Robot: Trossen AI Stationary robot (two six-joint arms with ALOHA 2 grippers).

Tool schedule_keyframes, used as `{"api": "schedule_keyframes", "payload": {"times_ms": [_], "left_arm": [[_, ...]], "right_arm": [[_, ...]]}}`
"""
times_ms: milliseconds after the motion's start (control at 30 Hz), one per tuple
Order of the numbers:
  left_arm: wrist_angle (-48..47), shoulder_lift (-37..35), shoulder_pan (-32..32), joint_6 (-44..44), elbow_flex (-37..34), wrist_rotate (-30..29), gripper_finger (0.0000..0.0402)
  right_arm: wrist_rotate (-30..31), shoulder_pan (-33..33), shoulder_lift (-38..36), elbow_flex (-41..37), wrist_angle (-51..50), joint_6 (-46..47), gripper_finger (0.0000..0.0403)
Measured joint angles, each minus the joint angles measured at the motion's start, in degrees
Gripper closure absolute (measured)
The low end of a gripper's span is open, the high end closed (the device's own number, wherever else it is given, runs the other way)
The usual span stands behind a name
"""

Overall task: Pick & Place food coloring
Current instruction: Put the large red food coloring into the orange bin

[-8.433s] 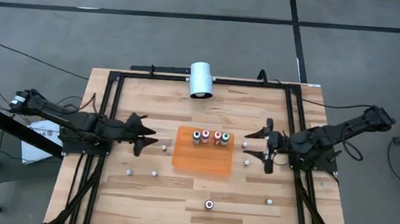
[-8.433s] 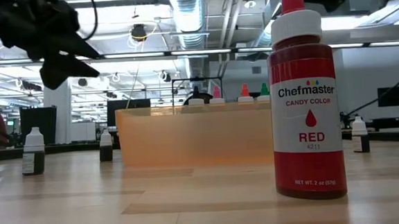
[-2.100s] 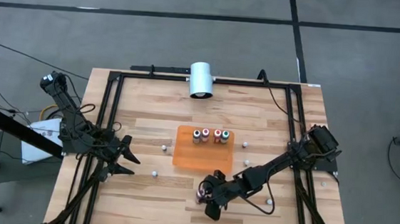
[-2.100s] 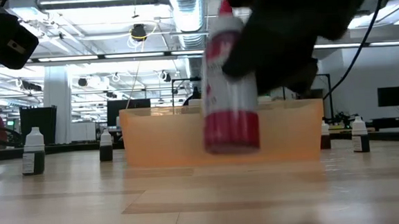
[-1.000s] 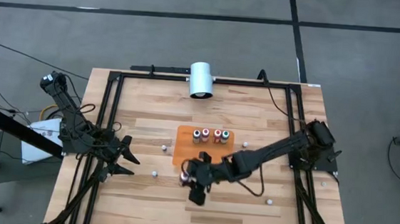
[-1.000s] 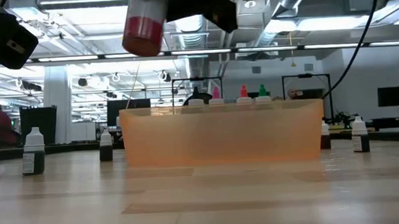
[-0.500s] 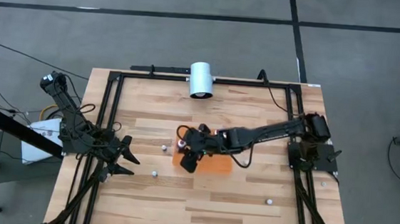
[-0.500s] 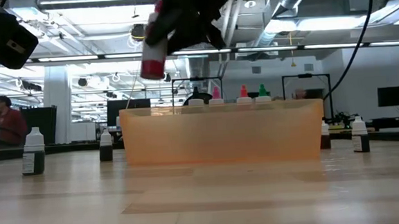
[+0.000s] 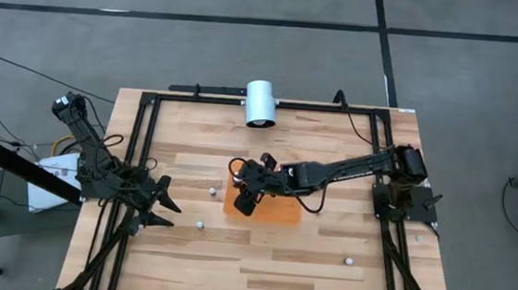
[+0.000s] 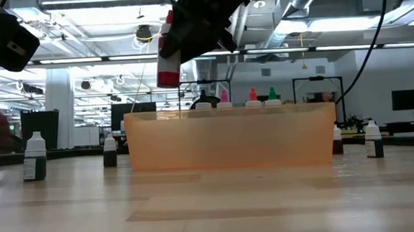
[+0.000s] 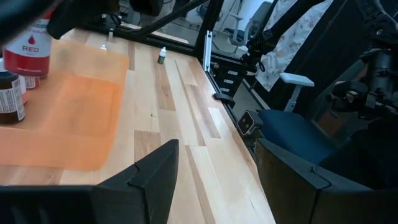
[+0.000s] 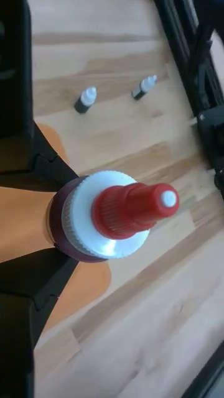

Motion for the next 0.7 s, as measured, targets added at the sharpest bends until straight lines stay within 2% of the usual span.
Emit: {"api": "schedule_keyframes", "payload": {"times_ms": [500, 700], "left_arm": [[0.0, 0.0, 0.0, 0.0, 0.0, -0.6, 0.0198], [0.0, 0.0, 0.0, 0.0, 0.0, -0.9, 0.0198]], "right_arm": [[1.9, 0.0, 7.3, 0.0, 1.2, 0.2, 0.027], [6.4, 0.0, 7.5, 0.0, 0.9, 0.2, 0.027]]}}
